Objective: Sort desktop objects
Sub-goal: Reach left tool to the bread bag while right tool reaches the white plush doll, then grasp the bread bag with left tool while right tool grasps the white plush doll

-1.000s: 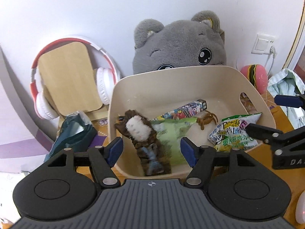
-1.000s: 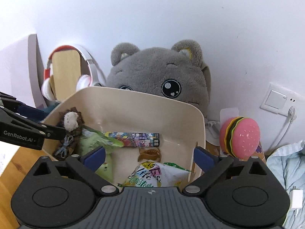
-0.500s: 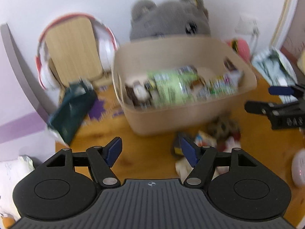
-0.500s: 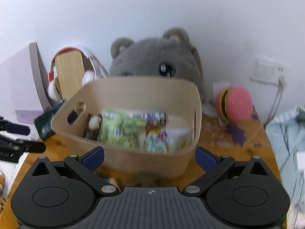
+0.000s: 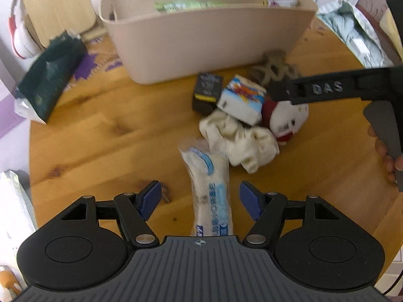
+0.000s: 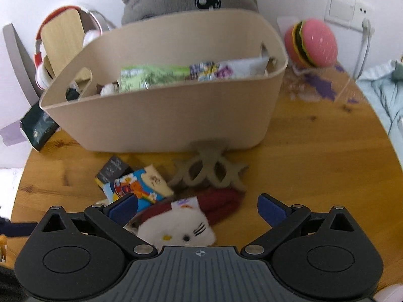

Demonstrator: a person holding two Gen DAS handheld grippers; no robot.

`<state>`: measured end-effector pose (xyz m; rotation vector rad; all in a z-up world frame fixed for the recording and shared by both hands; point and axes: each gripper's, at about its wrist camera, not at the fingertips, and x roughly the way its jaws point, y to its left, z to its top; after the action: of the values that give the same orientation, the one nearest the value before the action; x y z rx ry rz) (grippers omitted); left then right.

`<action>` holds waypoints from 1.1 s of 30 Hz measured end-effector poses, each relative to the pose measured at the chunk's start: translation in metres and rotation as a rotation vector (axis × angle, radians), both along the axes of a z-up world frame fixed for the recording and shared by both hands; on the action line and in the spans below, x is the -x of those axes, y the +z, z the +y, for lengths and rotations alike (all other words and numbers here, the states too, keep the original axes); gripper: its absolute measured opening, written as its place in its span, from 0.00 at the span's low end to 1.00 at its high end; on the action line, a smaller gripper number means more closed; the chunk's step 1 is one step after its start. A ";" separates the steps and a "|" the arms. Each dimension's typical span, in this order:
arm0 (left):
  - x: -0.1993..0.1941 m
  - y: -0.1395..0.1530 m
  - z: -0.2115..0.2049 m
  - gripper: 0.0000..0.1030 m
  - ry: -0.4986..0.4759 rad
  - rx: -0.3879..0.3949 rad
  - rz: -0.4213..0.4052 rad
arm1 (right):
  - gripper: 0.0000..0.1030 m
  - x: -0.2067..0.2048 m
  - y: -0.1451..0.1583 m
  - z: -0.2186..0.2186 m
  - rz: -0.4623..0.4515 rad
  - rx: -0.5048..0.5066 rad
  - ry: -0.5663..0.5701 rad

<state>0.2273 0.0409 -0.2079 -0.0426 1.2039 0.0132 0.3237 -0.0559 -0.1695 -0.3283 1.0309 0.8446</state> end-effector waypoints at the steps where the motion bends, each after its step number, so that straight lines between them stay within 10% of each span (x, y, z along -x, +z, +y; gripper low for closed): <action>1: 0.000 -0.003 -0.001 0.68 -0.002 0.000 0.006 | 1.00 0.001 -0.004 0.002 0.002 0.015 -0.006; 17: -0.005 -0.034 -0.004 0.63 0.013 -0.005 0.020 | 0.93 -0.003 -0.034 -0.020 0.045 0.122 -0.063; 33: -0.005 -0.031 -0.008 0.29 0.028 0.011 0.029 | 0.45 -0.008 -0.029 -0.033 0.020 0.097 -0.019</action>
<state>0.2326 0.0332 -0.2387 -0.0689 1.2322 0.0315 0.3315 -0.0886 -0.1989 -0.3922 1.0939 0.7843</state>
